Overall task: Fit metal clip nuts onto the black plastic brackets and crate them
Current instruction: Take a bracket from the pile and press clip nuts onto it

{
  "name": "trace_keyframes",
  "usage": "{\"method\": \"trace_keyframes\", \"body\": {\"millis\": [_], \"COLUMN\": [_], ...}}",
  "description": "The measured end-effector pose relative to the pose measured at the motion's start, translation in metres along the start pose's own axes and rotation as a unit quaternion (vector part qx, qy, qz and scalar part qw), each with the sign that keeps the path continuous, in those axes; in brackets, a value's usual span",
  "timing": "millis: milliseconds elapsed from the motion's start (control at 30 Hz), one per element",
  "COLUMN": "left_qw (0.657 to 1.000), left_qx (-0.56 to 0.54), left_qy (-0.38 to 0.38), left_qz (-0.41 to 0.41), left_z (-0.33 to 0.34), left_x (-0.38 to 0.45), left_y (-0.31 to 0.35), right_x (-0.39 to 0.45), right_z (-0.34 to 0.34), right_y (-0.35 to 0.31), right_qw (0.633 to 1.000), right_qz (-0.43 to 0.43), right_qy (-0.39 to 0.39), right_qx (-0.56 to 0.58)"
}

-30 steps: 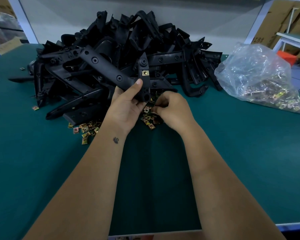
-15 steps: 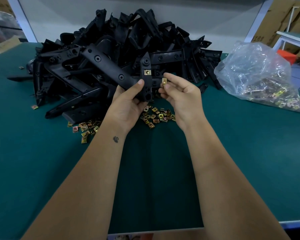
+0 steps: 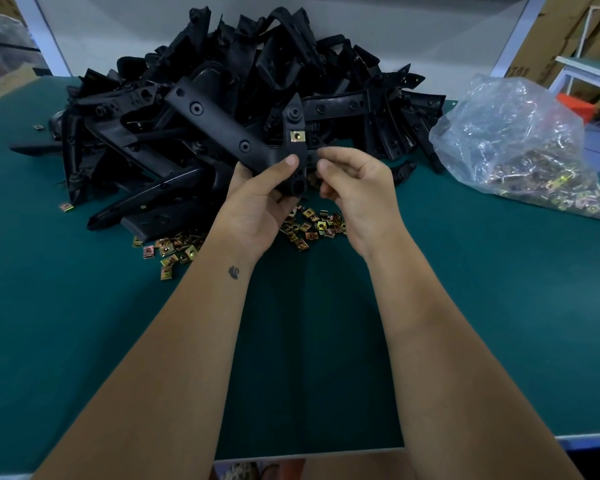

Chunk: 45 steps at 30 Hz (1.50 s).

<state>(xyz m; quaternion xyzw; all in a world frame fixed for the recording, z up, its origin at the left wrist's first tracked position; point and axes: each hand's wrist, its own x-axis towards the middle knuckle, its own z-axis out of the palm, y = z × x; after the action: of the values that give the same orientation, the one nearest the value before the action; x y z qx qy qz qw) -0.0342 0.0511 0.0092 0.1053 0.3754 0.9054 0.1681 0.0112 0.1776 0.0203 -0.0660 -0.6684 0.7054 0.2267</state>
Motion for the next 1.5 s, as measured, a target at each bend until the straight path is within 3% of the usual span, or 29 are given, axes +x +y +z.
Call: {"method": "trace_keyframes", "body": {"millis": [167,533,1167,1500], "left_qw": [1.000,0.999,0.996,0.997], "left_qx": [-0.013,-0.046,-0.034,-0.044], "left_qy": [0.004,-0.015,-0.074,-0.066], "left_qz": [-0.002,-0.018,-0.019,-0.017], "left_z": [0.0012,-0.0018,-0.0042,-0.0036], "left_x": [-0.0010,-0.0003,0.0006,0.0007], "left_y": [0.0005,0.0021,-0.0011,0.0000], "right_x": [0.0000,-0.0020,-0.0038,-0.0034], "right_z": [0.0004,-0.0007,0.0060,0.0044], "right_y": [0.0013,-0.0026,-0.0042,-0.0058], "right_qw": [1.000,0.991,0.999,0.998], "right_qz": [-0.004,0.011,0.030,0.044], "right_qy": [-0.005,-0.029,-0.023,-0.027], "right_qx": [-0.002,0.132,-0.001,0.043]}}
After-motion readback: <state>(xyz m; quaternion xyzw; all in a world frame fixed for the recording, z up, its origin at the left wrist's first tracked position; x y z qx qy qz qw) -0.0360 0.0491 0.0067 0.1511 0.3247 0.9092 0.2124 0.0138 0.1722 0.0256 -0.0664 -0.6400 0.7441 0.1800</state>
